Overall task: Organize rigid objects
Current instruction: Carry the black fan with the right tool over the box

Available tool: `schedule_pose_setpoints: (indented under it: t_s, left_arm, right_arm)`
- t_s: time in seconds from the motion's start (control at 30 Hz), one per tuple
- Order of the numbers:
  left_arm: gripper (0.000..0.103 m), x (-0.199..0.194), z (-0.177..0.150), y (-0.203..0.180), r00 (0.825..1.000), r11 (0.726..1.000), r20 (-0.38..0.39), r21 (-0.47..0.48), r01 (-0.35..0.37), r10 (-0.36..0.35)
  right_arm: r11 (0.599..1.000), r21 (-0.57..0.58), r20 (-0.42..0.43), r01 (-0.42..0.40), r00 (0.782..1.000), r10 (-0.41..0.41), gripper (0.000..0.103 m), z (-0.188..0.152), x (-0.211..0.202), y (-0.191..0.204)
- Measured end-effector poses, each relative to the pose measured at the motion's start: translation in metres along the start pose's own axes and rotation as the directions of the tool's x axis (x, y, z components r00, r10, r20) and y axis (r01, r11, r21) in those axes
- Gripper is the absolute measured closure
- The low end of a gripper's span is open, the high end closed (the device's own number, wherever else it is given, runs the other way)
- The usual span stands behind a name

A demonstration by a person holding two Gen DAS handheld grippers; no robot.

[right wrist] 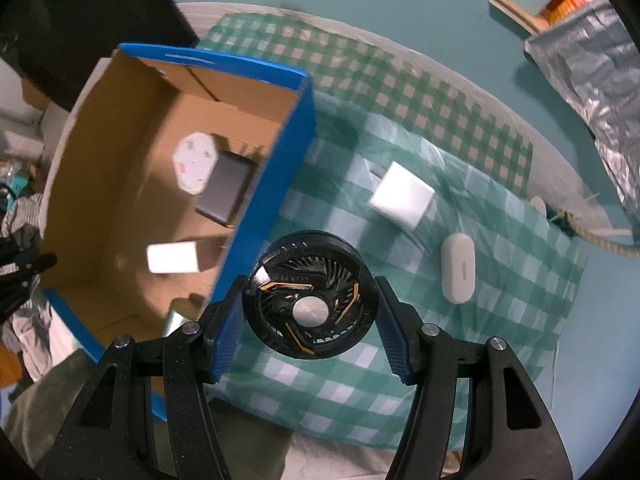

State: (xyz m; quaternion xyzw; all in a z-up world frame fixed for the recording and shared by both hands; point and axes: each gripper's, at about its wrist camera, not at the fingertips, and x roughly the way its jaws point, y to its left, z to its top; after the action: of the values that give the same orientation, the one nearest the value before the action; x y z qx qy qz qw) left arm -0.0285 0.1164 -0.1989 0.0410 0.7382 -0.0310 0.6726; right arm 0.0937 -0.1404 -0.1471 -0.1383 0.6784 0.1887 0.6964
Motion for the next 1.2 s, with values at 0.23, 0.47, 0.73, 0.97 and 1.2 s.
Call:
schedule_pose_setpoints:
  t_s: [0.23, 0.47, 0.73, 0.97, 1.2]
  left_arm:
    - [0.099, 0.0, -0.001, 0.001, 1.0, 1.0, 0.0, 0.001, 0.0, 0.0]
    - [0.099, 0.0, -0.005, 0.004, 1.0, 1.0, 0.004, 0.002, 0.004, -0.004]
    - [0.099, 0.001, -0.006, 0.004, 1.0, 1.0, 0.006, 0.001, 0.004, -0.004]
    - [0.099, 0.0, -0.007, 0.003, 1.0, 1.0, 0.008, -0.003, 0.005, -0.005]
    - [0.099, 0.0, -0.008, 0.003, 1.0, 1.0, 0.009, -0.005, 0.004, -0.004]
  right_arm:
    - [0.996, -0.083, 0.015, -0.014, 1.0, 0.015, 0.041, 0.011, -0.008, 0.032]
    - [0.987, -0.16, 0.013, -0.013, 1.0, 0.015, 0.041, 0.02, -0.005, 0.065]
    - [0.978, -0.21, -0.027, -0.003, 1.0, -0.002, 0.041, 0.028, 0.014, 0.085]
    - [0.976, -0.219, -0.056, -0.006, 0.998, -0.007, 0.041, 0.03, 0.036, 0.089]
    - [0.972, -0.233, -0.055, 0.002, 0.998, -0.015, 0.041, 0.029, 0.044, 0.089]
